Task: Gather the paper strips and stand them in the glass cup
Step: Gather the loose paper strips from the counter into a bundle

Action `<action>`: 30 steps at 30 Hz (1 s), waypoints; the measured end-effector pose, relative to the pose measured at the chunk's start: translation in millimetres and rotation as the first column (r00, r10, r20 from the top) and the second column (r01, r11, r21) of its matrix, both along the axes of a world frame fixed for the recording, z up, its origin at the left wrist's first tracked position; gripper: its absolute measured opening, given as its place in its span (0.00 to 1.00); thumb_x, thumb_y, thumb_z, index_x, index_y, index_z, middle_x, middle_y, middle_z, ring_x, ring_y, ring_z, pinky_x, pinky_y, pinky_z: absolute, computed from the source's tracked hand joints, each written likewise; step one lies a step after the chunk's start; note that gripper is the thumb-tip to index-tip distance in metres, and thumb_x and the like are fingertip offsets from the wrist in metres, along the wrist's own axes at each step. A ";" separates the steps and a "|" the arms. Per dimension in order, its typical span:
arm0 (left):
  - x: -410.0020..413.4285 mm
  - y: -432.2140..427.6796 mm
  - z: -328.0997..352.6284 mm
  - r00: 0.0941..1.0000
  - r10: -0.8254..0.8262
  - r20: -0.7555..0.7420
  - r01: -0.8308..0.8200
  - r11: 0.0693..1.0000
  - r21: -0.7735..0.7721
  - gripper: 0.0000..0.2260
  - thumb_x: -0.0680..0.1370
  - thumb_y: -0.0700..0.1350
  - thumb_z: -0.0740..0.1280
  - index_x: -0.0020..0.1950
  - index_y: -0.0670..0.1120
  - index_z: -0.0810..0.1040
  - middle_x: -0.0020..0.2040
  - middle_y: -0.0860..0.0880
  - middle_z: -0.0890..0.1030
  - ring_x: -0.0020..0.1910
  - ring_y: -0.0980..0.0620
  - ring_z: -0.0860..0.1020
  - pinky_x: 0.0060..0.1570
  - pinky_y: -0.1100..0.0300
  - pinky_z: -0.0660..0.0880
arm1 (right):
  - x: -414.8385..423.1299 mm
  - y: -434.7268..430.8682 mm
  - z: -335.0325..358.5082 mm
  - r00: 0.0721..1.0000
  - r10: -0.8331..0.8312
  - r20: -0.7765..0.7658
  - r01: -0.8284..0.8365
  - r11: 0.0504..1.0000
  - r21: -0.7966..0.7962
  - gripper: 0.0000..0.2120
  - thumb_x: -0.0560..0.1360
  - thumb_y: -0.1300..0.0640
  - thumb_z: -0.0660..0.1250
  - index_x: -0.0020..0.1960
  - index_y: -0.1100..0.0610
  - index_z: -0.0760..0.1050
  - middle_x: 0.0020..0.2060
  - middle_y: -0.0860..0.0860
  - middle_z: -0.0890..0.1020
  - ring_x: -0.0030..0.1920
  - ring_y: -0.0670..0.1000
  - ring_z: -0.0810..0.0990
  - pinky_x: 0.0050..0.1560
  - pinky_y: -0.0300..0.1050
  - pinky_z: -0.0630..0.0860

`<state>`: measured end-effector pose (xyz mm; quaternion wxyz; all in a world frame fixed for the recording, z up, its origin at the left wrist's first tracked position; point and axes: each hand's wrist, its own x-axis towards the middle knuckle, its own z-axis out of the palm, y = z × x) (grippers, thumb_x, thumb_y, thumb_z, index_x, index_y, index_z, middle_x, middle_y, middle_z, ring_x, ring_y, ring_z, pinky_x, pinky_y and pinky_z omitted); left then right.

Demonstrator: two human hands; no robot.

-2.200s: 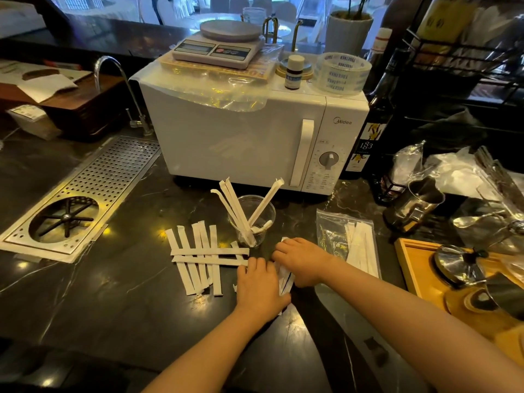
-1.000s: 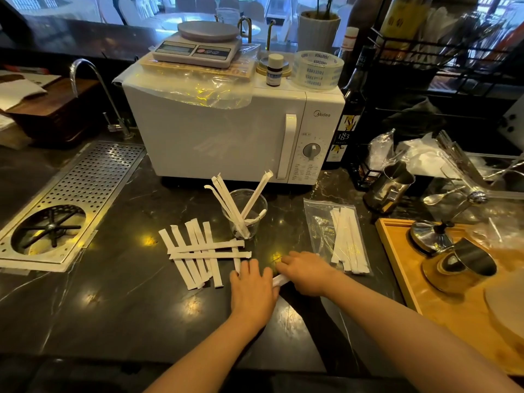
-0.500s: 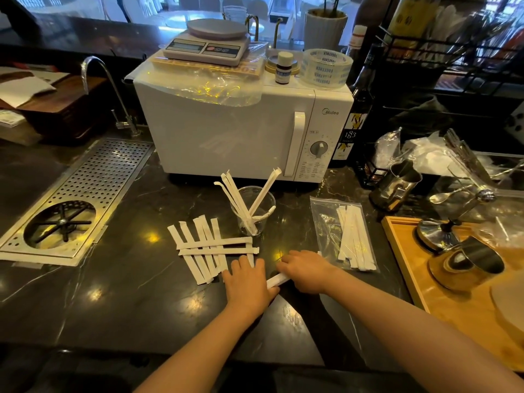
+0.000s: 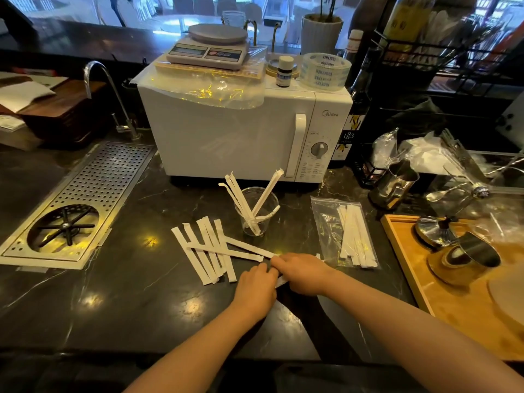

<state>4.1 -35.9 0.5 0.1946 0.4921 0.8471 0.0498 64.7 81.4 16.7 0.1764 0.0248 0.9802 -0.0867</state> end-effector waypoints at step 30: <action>-31.7 -14.0 10.3 0.539 0.345 0.768 -0.283 0.933 -0.220 0.11 0.78 0.45 0.55 0.48 0.40 0.74 0.39 0.45 0.74 0.37 0.50 0.73 0.38 0.60 0.70 | -13.8 -28.5 12.7 0.991 0.054 -0.120 -0.036 0.988 0.151 0.14 0.76 0.57 0.59 0.59 0.59 0.72 0.55 0.57 0.79 0.57 0.57 0.70 0.48 0.46 0.61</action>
